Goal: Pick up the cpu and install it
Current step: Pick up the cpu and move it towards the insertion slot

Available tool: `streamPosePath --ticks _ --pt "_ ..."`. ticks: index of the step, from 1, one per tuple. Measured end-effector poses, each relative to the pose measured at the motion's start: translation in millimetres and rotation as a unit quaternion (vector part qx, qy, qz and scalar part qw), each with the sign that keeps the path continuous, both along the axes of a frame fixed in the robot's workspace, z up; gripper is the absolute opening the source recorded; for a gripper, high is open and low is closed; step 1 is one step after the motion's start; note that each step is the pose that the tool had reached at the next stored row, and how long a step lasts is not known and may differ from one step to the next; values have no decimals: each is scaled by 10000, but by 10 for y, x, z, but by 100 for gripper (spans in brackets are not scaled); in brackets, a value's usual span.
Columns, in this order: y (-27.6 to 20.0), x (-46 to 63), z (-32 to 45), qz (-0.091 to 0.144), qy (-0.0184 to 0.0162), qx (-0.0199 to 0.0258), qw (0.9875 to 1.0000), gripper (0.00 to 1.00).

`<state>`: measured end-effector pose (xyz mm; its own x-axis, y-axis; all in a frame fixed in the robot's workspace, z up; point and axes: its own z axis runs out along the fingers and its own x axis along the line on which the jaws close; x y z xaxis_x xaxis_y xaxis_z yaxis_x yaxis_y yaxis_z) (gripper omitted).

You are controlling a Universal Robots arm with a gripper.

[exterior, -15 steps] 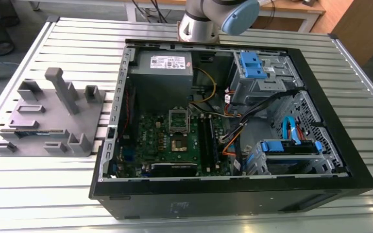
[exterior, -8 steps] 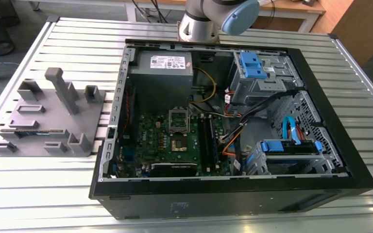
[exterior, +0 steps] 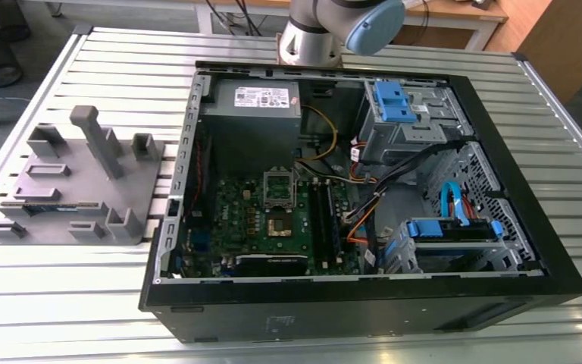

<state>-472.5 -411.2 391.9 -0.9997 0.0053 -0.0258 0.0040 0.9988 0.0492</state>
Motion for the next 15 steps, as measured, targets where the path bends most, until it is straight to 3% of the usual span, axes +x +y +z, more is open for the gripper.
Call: streamPosePath --ticks 15 --pt "0 171 -2 0 -2 1 10000 47"
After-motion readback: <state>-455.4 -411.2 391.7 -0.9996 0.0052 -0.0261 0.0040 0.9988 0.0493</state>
